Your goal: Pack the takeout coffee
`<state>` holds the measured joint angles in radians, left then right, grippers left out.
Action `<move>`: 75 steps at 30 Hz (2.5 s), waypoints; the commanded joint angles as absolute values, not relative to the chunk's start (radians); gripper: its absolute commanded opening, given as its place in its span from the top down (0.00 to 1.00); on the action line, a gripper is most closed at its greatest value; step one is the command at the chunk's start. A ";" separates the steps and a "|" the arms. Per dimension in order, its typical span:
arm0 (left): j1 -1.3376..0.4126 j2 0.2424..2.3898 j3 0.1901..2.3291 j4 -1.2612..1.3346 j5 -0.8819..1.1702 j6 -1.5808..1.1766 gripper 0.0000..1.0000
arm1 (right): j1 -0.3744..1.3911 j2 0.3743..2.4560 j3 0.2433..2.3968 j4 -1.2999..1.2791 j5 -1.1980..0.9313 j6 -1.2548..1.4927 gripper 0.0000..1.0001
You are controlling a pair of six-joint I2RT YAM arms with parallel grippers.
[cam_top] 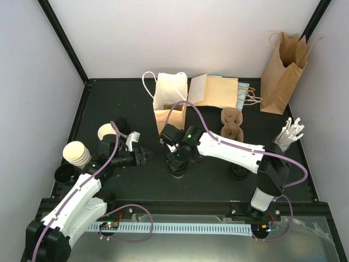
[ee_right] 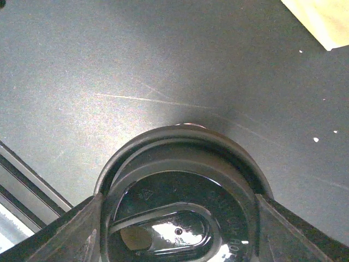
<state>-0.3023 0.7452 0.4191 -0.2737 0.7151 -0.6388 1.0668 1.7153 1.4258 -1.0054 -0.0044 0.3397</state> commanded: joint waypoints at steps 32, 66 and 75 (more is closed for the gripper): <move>-0.448 0.717 0.511 -0.329 0.669 -0.494 0.40 | 0.985 1.530 1.410 -1.019 -0.038 0.416 0.06; -1.052 1.421 1.216 -0.926 -0.086 -0.270 0.01 | 0.593 1.078 0.686 -0.426 -0.526 0.638 0.11; -1.052 1.480 1.228 -0.923 -0.033 -0.258 0.01 | 0.591 1.092 0.679 -0.415 -0.522 0.632 0.11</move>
<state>-1.0485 1.4464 1.1790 -0.9031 -0.0521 -0.2615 0.5987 1.0855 0.6819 -0.4446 -0.5110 0.6308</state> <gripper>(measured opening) 0.988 0.887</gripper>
